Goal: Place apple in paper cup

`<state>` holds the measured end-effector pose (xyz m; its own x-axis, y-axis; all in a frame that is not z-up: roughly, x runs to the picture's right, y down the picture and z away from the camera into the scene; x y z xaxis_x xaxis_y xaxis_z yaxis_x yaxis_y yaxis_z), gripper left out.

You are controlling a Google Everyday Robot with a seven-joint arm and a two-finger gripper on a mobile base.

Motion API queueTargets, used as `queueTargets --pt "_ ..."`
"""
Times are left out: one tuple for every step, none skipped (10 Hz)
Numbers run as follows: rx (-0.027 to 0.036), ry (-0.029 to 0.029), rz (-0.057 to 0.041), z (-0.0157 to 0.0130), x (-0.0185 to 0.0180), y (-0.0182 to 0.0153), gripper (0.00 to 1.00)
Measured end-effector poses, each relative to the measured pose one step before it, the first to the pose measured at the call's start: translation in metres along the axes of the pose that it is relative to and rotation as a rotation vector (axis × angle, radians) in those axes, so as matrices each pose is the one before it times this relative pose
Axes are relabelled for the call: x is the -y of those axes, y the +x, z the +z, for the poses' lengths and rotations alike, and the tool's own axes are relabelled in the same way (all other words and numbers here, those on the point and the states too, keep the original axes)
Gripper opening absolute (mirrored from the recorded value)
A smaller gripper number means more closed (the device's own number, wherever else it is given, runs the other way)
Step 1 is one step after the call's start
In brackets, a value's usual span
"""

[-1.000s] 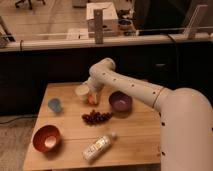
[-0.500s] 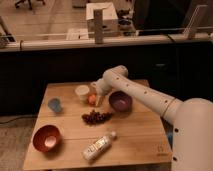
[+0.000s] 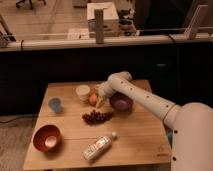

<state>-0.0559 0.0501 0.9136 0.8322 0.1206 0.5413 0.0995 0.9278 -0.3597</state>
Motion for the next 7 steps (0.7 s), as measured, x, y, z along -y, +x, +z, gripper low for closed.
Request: queueTargets --pt "0.00588 -0.00351 0.00968 0.00272 0.00033 0.00450 0.80" --pt "0.00711 -0.00406 0.00525 0.00259 0.00155 0.00284 0.80" --pt "0.00640 -0.00491 0.00085 0.00311 0.00166 0.00059 0.80" --pt "0.00343 -0.00356 0.00045 0.00137 0.00092 0.00097 0.80" --pt "0.00174 -0.00238 -0.00059 0.00079 0.00118 0.00062 0.80" --pt "0.00512 -0.00645 -0.00295 0.00282 0.00158 -0.00022 0.80" --pt "0.00466 -0.00433 -0.00355 0.00168 0.00127 -0.00023 0.80"
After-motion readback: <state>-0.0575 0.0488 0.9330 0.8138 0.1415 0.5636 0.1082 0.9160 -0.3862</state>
